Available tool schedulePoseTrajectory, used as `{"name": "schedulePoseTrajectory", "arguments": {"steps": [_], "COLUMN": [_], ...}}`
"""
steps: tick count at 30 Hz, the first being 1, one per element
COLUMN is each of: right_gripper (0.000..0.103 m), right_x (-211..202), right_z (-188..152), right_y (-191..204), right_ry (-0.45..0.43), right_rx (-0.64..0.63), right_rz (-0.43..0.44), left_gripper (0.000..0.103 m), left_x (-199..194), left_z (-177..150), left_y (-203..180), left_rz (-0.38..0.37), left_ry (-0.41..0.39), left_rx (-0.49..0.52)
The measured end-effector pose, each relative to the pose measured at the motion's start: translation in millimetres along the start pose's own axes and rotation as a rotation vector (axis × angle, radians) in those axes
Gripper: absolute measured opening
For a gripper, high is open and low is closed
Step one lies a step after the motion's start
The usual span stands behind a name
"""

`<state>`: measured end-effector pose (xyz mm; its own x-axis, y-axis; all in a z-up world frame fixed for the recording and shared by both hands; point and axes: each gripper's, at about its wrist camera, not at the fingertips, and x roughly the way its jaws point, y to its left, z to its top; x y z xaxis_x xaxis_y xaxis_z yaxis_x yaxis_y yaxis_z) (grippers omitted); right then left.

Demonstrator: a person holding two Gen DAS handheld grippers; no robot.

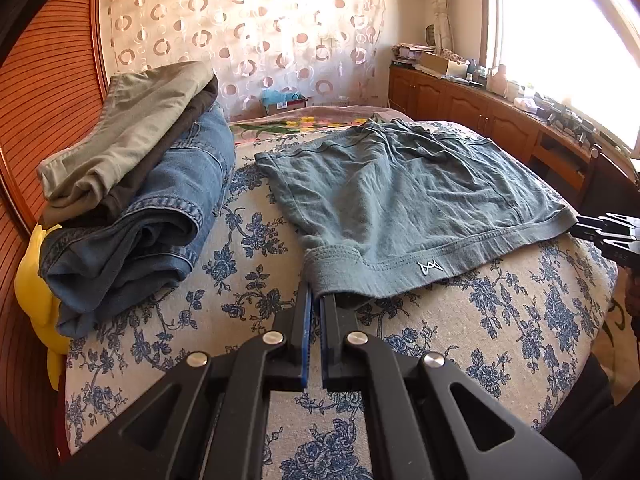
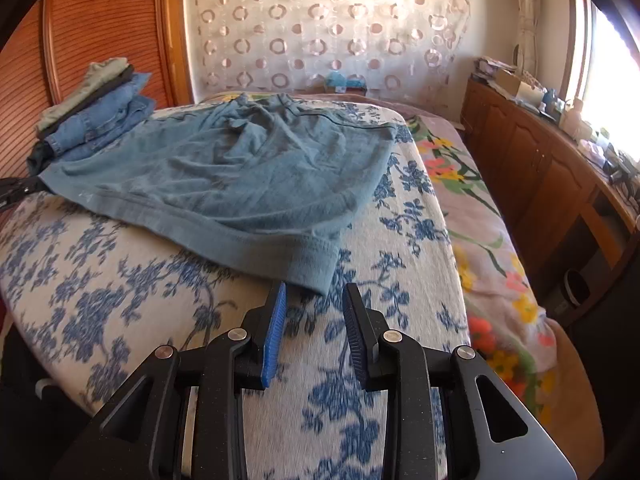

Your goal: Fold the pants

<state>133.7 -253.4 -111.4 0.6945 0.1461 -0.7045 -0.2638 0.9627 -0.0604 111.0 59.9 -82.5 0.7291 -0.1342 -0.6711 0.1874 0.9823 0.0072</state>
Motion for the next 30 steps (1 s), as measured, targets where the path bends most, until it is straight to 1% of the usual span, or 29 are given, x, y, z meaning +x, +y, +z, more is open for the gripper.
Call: {"name": "schedulePoseTrajectory", "arguments": {"steps": [1,2,3,5,7,11,18,22,26,30], "right_gripper": [0.026,0.010,0.004,0.000,0.000,0.000,0.000,0.000,0.000,0.000], "right_x": [1,3,5,4,-3,-22,-47,-56,-59,-63], "right_z": [1,3,5,6,7,7,-2,-10,-21,-27], "right_y": [0,-1,-2,-3,0,-2,-10,-14,-11,-4], "right_ry": [-0.003,-0.006,-0.004,-0.004,-0.016,-0.038,-0.046,-0.042,-0.022,-0.019], "right_rx": [0.001,0.003,0.010,0.015,-0.006,-0.005,0.014,0.030,0.039,0.032], "right_rz": [-0.007,-0.014,-0.007,0.008,0.011,0.025,0.041,0.055,0.068,0.069], "left_gripper": [0.000,0.000,0.000,0.000,0.000,0.000,0.000,0.000,0.000,0.000], "left_x": [-1,-2,-3,-9,-16,-34,-60,-68,-63,-65], "left_z": [0,0,0,0,1,-5,-20,-33,-38,-43], "left_y": [0,-1,-1,-2,-3,-4,-8,-13,-12,-13], "left_rz": [0.000,0.003,0.003,-0.005,-0.010,-0.037,-0.052,-0.055,-0.049,-0.044], "left_ry": [0.000,-0.004,-0.007,-0.021,-0.037,-0.070,-0.094,-0.079,-0.050,-0.047], "left_rx": [0.001,0.002,0.002,0.001,-0.003,-0.027,-0.039,-0.029,-0.036,-0.040]}}
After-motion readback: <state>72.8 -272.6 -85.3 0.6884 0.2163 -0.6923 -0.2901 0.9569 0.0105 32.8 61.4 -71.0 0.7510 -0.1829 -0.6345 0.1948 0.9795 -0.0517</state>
